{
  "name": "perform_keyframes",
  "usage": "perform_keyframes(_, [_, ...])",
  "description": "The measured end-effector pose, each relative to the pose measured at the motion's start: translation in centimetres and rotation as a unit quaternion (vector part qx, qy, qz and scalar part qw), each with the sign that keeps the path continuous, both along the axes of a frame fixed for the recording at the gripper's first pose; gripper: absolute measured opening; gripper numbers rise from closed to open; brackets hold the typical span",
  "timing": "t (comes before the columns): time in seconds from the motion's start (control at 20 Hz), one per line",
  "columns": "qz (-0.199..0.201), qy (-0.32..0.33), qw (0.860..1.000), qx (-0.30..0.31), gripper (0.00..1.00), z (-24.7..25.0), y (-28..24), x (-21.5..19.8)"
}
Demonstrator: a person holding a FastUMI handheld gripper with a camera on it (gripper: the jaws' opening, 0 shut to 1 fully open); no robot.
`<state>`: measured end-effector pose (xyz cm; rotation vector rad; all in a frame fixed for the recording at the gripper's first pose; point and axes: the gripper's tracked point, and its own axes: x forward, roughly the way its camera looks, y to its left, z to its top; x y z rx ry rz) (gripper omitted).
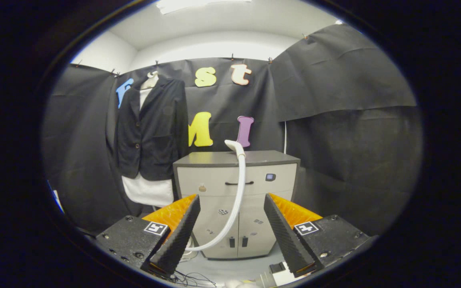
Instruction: Iron the clothes twice with a garment steamer, once on the left side and once on the right side.
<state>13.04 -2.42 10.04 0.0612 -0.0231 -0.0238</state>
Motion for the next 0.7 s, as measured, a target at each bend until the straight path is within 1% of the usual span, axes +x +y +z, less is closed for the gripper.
perform_keyframes(0.25, [0.011, -0.007, 1.0, 0.002, 1.0, 6.1, -3.4, 10.5])
perform_keyframes(0.35, [0.021, -0.01, 1.0, 0.004, 1.0, 8.7, -4.4, 14.7])
perform_keyframes(0.55, [0.051, -0.013, 0.999, 0.008, 0.99, 13.3, -6.1, 23.1])
perform_keyframes(0.7, [0.077, 0.013, 0.997, 0.024, 1.0, 15.1, -6.4, 28.7])
